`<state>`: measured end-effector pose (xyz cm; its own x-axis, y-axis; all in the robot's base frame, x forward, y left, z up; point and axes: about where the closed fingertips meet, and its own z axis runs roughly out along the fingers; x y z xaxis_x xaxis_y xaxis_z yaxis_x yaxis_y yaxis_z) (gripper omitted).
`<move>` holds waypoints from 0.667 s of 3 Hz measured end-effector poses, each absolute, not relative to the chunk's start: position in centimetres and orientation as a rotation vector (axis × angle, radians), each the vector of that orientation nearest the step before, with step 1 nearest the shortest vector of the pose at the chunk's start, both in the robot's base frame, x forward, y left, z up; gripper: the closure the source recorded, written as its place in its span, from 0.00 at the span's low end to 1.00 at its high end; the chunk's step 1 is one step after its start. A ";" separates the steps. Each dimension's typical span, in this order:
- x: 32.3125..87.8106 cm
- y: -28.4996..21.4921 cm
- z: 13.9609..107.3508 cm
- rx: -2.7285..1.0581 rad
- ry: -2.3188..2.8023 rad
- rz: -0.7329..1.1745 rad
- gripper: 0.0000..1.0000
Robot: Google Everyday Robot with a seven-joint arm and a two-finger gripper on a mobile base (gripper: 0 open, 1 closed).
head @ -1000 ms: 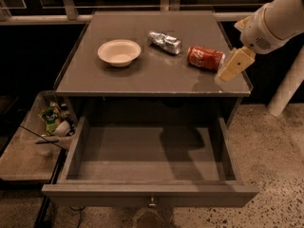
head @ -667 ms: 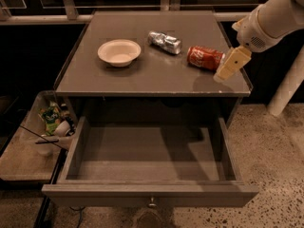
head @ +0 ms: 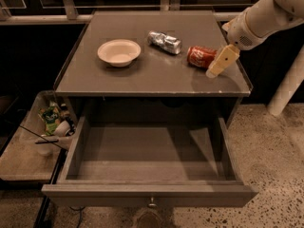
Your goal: Place coke can into top drawer
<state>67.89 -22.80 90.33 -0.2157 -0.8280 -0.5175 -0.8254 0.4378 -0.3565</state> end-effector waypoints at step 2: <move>72.7 -20.3 85.4 -1.479 2.045 0.077 0.00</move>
Offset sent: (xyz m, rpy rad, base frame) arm 0.0538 0.0250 -0.0465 -0.0044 0.0703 0.0899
